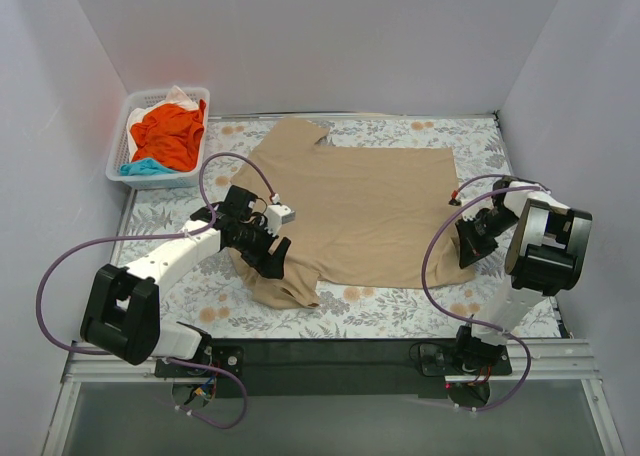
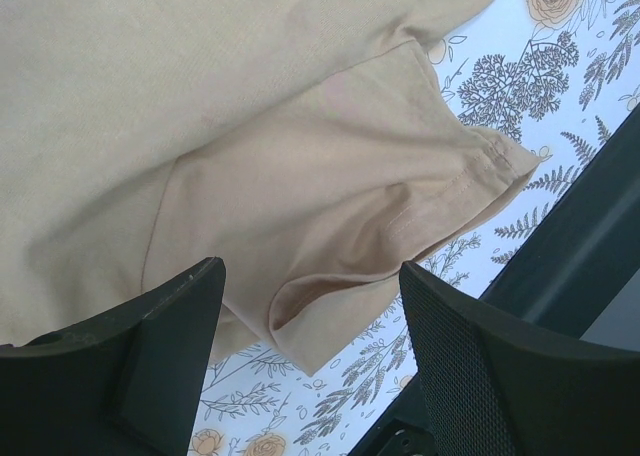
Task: Fold and stack the t-shirts
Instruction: Flatten the tshirt out
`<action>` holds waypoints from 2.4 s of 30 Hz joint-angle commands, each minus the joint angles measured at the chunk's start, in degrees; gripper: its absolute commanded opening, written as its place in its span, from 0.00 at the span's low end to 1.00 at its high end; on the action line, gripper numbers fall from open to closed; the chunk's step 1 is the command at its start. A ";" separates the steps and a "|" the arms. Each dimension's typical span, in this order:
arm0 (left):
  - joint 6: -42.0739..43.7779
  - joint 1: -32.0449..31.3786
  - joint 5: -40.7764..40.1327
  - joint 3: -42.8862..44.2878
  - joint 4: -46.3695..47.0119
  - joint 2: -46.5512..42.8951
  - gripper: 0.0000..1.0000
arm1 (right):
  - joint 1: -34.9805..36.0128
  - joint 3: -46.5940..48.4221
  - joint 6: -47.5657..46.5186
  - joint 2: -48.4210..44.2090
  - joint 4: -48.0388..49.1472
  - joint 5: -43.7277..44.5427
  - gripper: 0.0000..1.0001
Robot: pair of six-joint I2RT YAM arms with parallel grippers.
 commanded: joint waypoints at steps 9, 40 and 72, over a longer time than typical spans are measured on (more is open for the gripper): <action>-0.47 0.68 0.60 -0.96 0.44 -1.22 0.64 | -4.26 1.14 -6.98 -6.41 -8.10 1.84 0.01; 7.26 -1.87 -1.33 1.94 -5.71 -1.22 0.55 | -6.82 3.84 -12.00 -11.17 -9.42 2.04 0.53; 9.56 -31.57 4.11 2.90 -14.87 3.17 0.10 | -6.03 12.12 -9.36 -1.23 -11.53 -3.34 0.46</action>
